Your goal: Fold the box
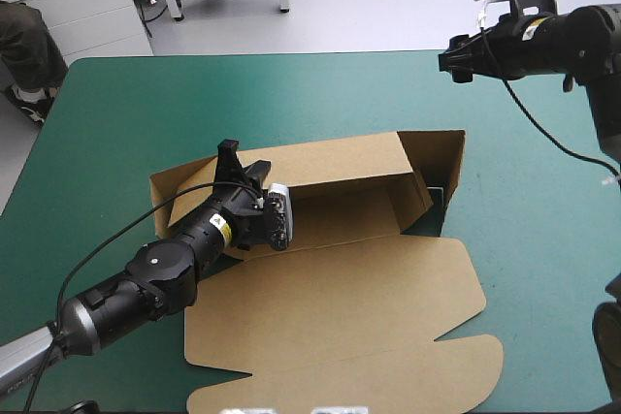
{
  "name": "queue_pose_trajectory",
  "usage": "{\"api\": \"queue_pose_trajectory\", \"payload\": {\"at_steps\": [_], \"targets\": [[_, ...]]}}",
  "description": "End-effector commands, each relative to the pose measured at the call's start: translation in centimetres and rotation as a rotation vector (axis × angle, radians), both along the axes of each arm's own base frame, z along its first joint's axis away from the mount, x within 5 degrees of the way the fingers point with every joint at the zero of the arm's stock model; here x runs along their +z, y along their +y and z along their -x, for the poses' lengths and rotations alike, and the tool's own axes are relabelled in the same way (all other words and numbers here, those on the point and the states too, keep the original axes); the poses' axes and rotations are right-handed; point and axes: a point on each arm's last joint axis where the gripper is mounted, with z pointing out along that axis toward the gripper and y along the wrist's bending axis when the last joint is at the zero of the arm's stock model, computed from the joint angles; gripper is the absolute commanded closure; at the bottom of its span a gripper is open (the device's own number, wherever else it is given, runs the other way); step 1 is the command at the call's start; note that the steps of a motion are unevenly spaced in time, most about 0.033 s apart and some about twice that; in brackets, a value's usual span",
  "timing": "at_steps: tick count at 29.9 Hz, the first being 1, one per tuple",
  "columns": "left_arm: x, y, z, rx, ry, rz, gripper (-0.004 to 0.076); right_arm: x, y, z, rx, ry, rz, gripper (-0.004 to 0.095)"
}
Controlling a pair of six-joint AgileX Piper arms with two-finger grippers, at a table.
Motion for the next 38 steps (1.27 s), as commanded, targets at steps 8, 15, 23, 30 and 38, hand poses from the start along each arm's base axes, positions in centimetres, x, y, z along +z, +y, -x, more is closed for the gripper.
{"api": "queue_pose_trajectory", "payload": {"at_steps": [8,15,23,30,38], "targets": [[0.6,0.3,0.1,0.066,0.035,0.103,0.0734,-6.1,-0.7,-6.4,0.011,0.184,-0.074,0.0169],[0.6,0.3,0.1,0.07,0.035,0.103,0.0734,-9.5,-0.2,-8.3,0.041,0.312,-0.09,0.0171],[0.6,0.4,0.1,0.079,0.038,0.109,0.0734,-9.7,-0.1,-8.3,0.034,0.323,-0.104,0.0171],[0.6,0.4,0.0,0.089,0.038,0.112,0.0734,-10.2,-0.2,-6.7,0.047,0.361,-0.096,0.0171],[0.7,0.7,-0.1,0.119,0.024,0.095,0.0734,-9.6,-0.6,-4.1,0.055,0.36,-0.054,0.0171]]}}
